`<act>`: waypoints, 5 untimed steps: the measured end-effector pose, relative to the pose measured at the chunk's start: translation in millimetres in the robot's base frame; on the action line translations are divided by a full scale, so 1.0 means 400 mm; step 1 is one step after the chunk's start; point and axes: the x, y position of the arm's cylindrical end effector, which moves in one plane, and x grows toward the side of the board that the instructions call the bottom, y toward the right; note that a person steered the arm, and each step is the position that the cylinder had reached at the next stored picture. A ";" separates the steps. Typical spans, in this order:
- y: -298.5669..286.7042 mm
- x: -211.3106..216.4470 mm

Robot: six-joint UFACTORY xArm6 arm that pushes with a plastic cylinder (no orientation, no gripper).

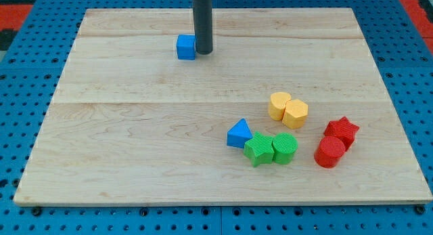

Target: Push blue cube closer to the group of blocks

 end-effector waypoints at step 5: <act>-0.262 0.230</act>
